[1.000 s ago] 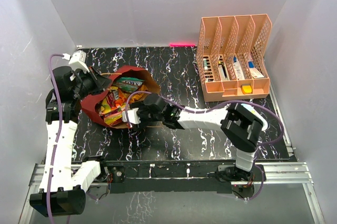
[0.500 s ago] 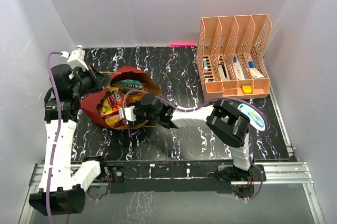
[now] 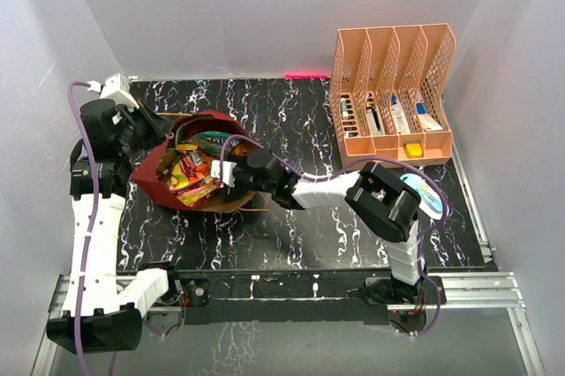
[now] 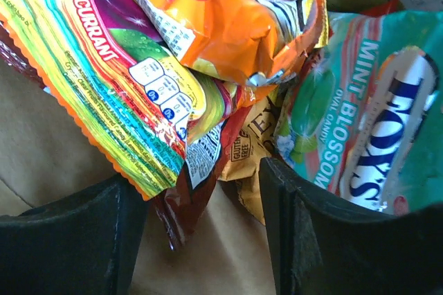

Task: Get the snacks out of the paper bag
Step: Take out the snack from the paper bag.

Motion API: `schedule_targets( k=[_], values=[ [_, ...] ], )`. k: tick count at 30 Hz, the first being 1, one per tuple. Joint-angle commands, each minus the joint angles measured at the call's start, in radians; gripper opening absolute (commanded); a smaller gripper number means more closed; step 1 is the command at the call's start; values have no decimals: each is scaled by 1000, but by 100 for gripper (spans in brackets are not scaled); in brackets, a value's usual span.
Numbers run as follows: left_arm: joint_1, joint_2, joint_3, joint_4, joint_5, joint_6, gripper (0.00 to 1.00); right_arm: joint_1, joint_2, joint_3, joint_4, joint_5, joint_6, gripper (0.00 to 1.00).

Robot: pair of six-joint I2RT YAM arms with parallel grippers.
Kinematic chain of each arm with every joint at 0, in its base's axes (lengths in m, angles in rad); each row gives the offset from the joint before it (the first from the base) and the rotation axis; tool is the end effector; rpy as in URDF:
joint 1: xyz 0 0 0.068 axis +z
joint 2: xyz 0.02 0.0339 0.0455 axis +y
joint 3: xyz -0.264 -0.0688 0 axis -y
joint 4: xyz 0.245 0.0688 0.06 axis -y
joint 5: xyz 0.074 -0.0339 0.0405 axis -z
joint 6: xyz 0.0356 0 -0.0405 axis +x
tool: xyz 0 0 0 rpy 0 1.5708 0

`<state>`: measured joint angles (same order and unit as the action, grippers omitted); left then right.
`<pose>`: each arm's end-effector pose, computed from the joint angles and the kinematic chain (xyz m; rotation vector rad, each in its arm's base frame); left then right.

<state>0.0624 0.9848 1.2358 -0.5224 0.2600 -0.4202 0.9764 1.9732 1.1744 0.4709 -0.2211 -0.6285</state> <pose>0.2010 0.0034 0.4234 -0.2639 1.8421 -0.4886 0.2401 0.3691 0.1877 -1.4783 1.2177 0.4453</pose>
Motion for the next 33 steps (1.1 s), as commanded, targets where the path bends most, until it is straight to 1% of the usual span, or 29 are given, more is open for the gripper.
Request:
schedule_targets(
  k=[1, 3, 5, 11, 13, 16, 18, 20, 22, 23, 28, 33],
  values=[
    [0, 13, 52, -4, -49, -11, 0, -28, -56, 24, -43, -132, -54, 62],
    [0, 11, 44, 11, -29, -20, 0, -28, -34, 68, -111, -165, -93, 57],
    [-1, 9, 37, 19, -19, -29, 0, -28, -11, 100, -141, -180, -109, 54],
    [-1, 18, 44, 8, -19, -21, 0, -22, 37, 146, -146, -205, -119, 53],
    [-1, 18, 41, 12, -20, -22, 0, -17, 54, 165, -145, -220, -102, 48],
    [0, 21, 42, 13, -18, -23, 0, -16, 62, 173, -138, -216, -64, 35],
    [-1, 27, 45, 11, -21, -21, 0, -16, 50, 152, -105, -199, -42, 32],
    [0, 30, 46, 9, -23, -17, 0, -16, 34, 128, -76, -174, -15, 32],
    [0, 33, 48, 6, -32, -13, 0, -17, 22, 110, -58, -142, 2, 41],
    [-1, 37, 50, 5, -37, -11, 0, -17, 18, 97, -51, -133, 3, 43],
    [1, 52, 73, -6, -62, -9, 0, -20, -6, 55, -75, -153, -20, 43],
    [-1, 60, 82, -7, -88, -11, 0, -21, 12, 106, -190, -174, -97, 47]
  ],
)
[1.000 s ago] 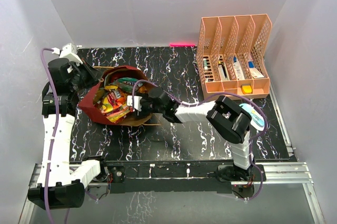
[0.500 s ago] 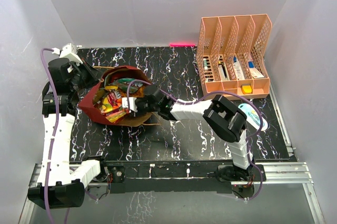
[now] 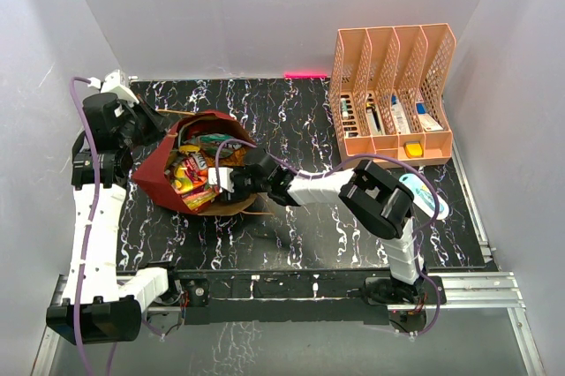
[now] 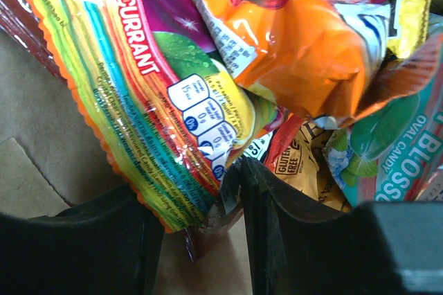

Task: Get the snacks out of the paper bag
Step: Take out the snack from the paper bag.

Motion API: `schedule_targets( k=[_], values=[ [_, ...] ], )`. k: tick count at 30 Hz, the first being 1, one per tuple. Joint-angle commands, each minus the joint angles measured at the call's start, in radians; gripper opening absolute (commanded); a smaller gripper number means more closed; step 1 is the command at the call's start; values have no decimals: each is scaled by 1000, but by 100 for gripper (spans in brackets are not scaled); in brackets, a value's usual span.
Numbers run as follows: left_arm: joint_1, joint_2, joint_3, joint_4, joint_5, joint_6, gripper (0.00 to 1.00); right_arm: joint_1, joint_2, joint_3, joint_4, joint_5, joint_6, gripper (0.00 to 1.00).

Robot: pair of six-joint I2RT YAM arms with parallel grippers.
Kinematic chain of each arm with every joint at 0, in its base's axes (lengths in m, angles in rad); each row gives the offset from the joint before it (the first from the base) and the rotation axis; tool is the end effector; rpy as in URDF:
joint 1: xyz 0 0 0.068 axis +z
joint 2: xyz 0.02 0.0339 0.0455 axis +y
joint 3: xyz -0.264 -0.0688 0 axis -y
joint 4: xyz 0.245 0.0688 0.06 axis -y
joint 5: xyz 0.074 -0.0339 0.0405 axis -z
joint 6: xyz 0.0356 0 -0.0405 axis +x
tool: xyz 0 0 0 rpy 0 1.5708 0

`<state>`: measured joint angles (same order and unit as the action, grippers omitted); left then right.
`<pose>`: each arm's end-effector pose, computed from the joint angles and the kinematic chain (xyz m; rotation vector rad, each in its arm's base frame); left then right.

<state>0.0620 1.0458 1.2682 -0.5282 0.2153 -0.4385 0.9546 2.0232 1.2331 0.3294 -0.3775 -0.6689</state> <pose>0.2172 0.0059 0.4218 -0.3229 1.8674 -0.4597 0.2473 0.3719 0.1715 -1.6366 1.2215 0.5625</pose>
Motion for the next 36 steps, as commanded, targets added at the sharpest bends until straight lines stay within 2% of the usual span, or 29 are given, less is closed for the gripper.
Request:
schedule_targets(
  k=[1, 4, 11, 15, 23, 30, 36],
  values=[
    [0, 3, 53, -3, -48, 9, 0, 0, -36, 54, -65, -24, -73, 48],
    [1, 9, 59, -4, -45, 10, 0, 1, -25, 68, -91, -20, -107, 45],
    [0, 4, 45, 4, -42, 10, 0, 2, -37, 110, -120, -18, -96, 17],
    [0, -7, 24, 17, -43, 9, 0, 2, -86, 115, -121, 3, -35, 8],
    [0, -22, -1, 43, -61, 19, 0, 1, -210, 95, -138, 27, 95, 8],
    [1, 8, 28, 36, -114, 27, 0, 1, -271, 151, -288, 48, 159, 8],
    [0, 40, 68, 10, -158, 18, 0, 1, -388, 170, -402, 66, 183, 8]
  ],
)
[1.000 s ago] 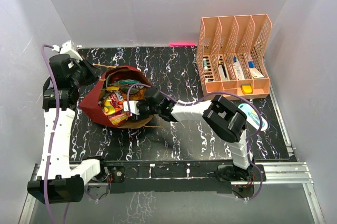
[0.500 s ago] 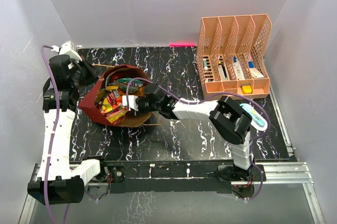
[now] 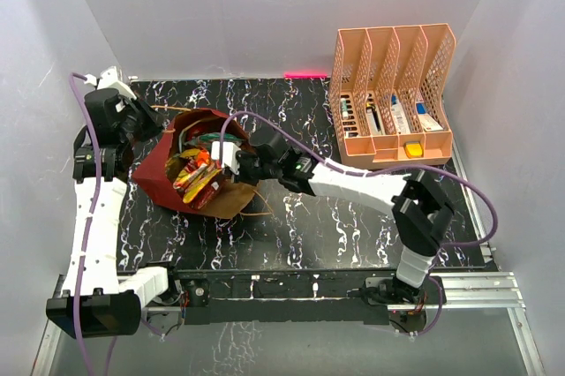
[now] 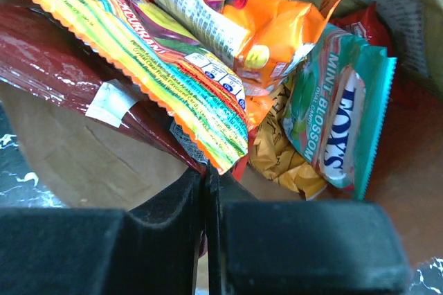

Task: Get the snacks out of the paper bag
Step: Take out the snack from the paper bag.

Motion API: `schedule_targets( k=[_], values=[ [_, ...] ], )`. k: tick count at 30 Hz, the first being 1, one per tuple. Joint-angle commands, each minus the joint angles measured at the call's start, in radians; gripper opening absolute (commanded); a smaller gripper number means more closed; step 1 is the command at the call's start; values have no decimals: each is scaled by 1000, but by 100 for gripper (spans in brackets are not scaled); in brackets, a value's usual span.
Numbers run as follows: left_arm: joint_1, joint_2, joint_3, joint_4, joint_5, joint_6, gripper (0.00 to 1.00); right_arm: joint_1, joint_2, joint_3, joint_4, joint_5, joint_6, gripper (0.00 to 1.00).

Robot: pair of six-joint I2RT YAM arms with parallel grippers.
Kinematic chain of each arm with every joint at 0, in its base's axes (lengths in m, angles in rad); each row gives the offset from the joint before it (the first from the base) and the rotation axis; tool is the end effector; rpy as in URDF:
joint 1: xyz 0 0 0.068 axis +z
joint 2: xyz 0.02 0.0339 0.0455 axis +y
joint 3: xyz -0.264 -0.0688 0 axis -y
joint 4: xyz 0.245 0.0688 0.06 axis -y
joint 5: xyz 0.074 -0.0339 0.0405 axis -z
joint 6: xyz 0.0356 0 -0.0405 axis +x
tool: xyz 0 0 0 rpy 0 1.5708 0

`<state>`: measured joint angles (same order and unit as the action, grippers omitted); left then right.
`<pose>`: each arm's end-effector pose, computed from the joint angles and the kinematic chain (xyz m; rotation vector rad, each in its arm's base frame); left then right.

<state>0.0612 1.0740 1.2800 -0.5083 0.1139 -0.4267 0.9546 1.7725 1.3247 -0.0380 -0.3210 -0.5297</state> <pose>0.2260 0.0098 0.4219 -0.3786 1.8483 -0.3577 0.2307 0.3452 0.2698 -1.5497 1.3907 0.5914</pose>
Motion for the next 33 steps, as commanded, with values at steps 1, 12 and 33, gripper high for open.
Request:
schedule_targets(
  k=[1, 12, 33],
  values=[
    [0, 20, 66, -18, -66, 5, 0, 1, -149, 80, -50, 7, 49, 8],
    [4, 94, 213, -86, -88, -15, 0, -1, -34, 288, -122, 34, 100, 8],
    [76, 199, 331, -146, -151, -20, 0, -2, -99, 583, -261, 128, 179, 8]
  ],
)
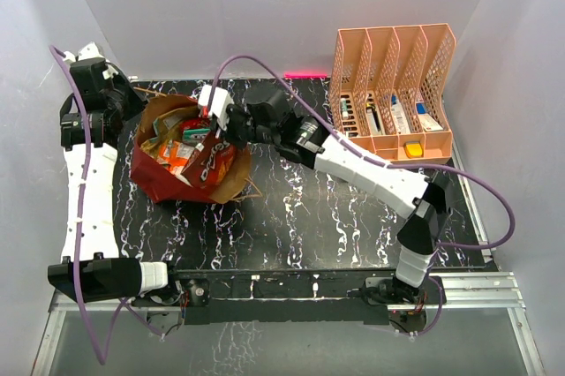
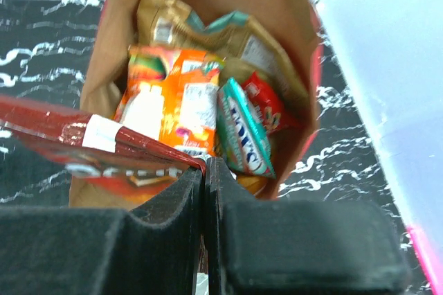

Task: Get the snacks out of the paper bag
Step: Take out the snack from the paper bag.

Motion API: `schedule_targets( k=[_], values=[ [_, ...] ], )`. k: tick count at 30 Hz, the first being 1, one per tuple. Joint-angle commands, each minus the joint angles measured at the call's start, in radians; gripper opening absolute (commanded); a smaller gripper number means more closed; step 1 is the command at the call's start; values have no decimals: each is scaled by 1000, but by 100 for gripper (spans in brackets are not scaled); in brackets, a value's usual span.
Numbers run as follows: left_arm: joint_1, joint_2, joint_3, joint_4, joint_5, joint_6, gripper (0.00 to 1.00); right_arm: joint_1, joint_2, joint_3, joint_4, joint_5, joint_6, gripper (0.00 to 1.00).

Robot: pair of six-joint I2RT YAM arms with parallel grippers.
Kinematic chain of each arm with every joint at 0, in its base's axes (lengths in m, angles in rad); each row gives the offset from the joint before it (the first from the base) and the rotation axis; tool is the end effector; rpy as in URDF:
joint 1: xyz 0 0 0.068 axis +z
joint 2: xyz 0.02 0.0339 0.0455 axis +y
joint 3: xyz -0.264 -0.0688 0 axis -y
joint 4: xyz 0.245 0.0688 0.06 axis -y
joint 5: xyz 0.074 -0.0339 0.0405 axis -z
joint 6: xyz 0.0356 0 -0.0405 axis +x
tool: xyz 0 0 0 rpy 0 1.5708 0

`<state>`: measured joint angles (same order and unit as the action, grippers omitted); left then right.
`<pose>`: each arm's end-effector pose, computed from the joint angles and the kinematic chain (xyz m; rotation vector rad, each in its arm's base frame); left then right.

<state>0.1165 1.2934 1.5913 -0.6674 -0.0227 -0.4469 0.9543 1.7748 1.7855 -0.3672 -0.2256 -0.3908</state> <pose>0.2646 0.0318 0.4571 -0.5553 1.8643 -0.1974 0.2362 0.3470 0.3967 -1.3400 1.4353 0.5911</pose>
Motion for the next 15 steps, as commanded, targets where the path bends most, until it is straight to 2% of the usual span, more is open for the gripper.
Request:
schedule_targets(
  k=[1, 9, 15],
  values=[
    [23, -19, 23, 13, -15, 1, 0, -2, -107, 138, 60, 46, 47, 8],
    [24, -28, -4, 33, 5, 4, 0, -2, -224, 169, 31, 178, 65, 8],
    [25, -54, -44, 42, 15, 15, 0, -2, -397, 31, 15, 382, 24, 8]
  ],
)
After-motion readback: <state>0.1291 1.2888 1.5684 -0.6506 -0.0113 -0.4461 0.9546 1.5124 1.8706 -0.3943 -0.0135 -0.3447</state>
